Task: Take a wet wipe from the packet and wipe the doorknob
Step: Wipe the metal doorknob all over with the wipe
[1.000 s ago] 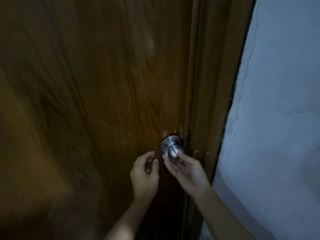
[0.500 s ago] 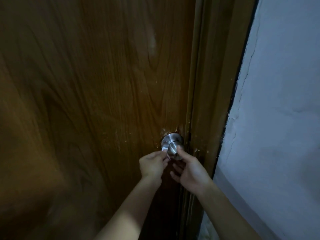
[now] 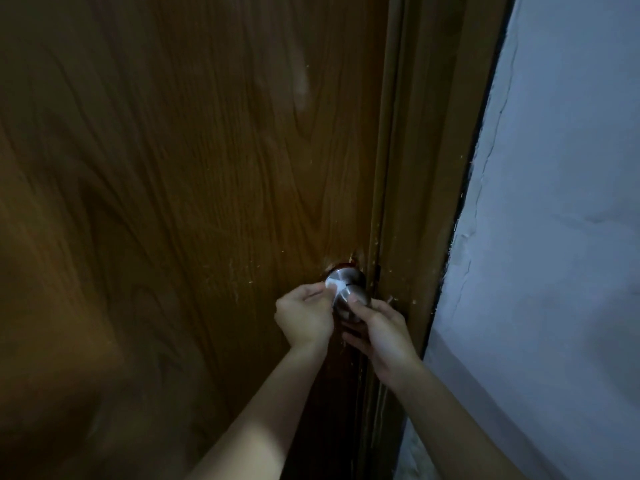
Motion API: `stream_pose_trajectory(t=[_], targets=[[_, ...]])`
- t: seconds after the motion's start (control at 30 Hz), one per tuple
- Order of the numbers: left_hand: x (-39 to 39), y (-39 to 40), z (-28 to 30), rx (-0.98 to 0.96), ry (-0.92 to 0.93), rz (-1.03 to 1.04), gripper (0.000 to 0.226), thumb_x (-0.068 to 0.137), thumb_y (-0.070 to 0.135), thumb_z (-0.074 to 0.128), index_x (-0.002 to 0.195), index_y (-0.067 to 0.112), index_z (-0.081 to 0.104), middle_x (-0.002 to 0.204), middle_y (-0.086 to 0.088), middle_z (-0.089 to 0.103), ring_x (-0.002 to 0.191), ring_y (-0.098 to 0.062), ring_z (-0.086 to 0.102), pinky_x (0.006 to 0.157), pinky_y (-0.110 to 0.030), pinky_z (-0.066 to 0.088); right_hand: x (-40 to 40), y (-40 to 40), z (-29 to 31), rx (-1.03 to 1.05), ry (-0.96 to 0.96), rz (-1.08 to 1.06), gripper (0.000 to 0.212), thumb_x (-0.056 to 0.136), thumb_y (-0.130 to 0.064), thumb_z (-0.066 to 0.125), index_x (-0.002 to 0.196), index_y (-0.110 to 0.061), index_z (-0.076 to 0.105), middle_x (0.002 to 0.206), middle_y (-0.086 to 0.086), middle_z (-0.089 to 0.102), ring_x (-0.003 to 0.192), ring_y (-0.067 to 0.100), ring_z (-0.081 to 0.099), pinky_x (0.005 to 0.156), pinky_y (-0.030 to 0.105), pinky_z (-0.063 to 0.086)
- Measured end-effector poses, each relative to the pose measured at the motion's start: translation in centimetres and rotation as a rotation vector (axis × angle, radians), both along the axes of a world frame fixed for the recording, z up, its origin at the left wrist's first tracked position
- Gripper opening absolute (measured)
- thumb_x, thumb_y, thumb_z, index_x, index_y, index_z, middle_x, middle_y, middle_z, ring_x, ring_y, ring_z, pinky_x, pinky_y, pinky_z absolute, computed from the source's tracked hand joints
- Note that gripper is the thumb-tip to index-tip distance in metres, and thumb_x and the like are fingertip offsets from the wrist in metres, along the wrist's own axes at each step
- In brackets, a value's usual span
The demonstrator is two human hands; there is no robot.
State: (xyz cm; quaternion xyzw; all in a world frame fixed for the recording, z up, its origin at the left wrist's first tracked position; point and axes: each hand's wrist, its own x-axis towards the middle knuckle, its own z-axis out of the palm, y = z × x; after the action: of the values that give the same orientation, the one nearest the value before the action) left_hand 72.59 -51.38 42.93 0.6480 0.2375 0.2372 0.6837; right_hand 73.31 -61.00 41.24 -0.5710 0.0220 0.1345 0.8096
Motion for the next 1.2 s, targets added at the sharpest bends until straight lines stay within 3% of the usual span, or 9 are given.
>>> stream_pose_trajectory(t=[0.27,0.5,0.6,0.77,0.87,1.0,1.1,1.2], targets=[[0.7,0.2,-0.9,-0.076,0.214,0.052,0.008,0.077,0.005,0.067,0.085,0.004,0.069,0.078,-0.012,0.072,0.062,-0.016,0.065,0.058,-0.026,0.054,-0.1,-0.1,0.1,0.045,0.004,0.016,0.02,0.087,-0.019,0.059,0.106,-0.013,0.059,0.11,0.009,0.064,0.1,0.021,0.061,0.08,0.033,0.051],[0.0,-0.1,-0.8,0.035,0.036,0.08,0.007,0.078,0.009,0.068,0.085,0.009,0.07,0.076,-0.007,0.071,0.069,-0.018,0.067,0.063,-0.029,0.055,0.1,-0.2,-0.1,0.034,-0.005,0.014,0.027,0.087,-0.02,0.059,0.112,-0.01,0.059,0.109,0.008,0.065,0.1,0.019,0.062,0.077,0.032,0.051],[0.2,0.0,-1.4,0.035,0.069,0.074,0.011,0.079,0.007,0.066,0.089,0.007,0.069,0.081,-0.007,0.071,0.074,-0.018,0.067,0.07,-0.033,0.057,0.1,-0.1,-0.2,0.045,-0.002,0.009,0.03,0.087,-0.02,0.06,0.114,-0.009,0.058,0.108,0.008,0.065,0.098,0.019,0.063,0.074,0.031,0.051],[0.5,0.0,-1.7,0.038,0.119,0.078,0.011,0.078,0.004,0.066,0.088,0.006,0.07,0.077,-0.006,0.07,0.067,-0.015,0.066,0.057,-0.026,0.053,0.1,-0.2,-0.2,0.069,0.012,0.015,0.029,0.087,-0.018,0.06,0.114,-0.007,0.057,0.107,0.012,0.066,0.095,0.022,0.065,0.077,0.031,0.054],[0.2,0.3,-0.6,0.236,0.036,0.091,0.01,0.08,0.012,0.067,0.089,0.009,0.07,0.075,-0.001,0.069,0.065,-0.009,0.063,0.056,-0.02,0.049,0.1,-0.3,-0.2,0.074,0.022,0.004,0.027,0.086,-0.018,0.06,0.112,-0.008,0.058,0.107,0.011,0.064,0.096,0.023,0.064,0.078,0.032,0.054],[0.4,1.1,1.9,0.717,-0.083,0.037,0.014,0.085,0.024,0.062,0.091,0.016,0.071,0.085,0.003,0.072,0.076,-0.012,0.066,0.067,-0.028,0.054,0.1,-0.2,-0.4,0.089,0.036,0.0,0.028,0.085,-0.02,0.062,0.111,-0.011,0.059,0.107,0.01,0.064,0.097,0.023,0.064,0.078,0.034,0.056],[0.8,1.5,2.6,1.1,-0.115,-0.048,0.017,0.088,0.022,0.056,0.097,0.016,0.069,0.093,0.0,0.071,0.083,-0.016,0.065,0.07,-0.03,0.052,0.0,-0.2,-0.5,0.075,0.028,-0.019,0.029,0.085,-0.019,0.062,0.113,-0.01,0.058,0.107,0.011,0.063,0.098,0.024,0.063,0.079,0.035,0.055],[0.7,1.8,1.9,1.221,-0.138,-0.094,0.017,0.089,0.019,0.055,0.098,0.013,0.068,0.093,-0.004,0.07,0.082,-0.018,0.064,0.067,-0.028,0.049,0.0,-0.2,-0.6,0.062,0.019,-0.024,0.03,0.085,-0.02,0.062,0.113,-0.01,0.058,0.108,0.011,0.063,0.098,0.024,0.063,0.08,0.035,0.056]])
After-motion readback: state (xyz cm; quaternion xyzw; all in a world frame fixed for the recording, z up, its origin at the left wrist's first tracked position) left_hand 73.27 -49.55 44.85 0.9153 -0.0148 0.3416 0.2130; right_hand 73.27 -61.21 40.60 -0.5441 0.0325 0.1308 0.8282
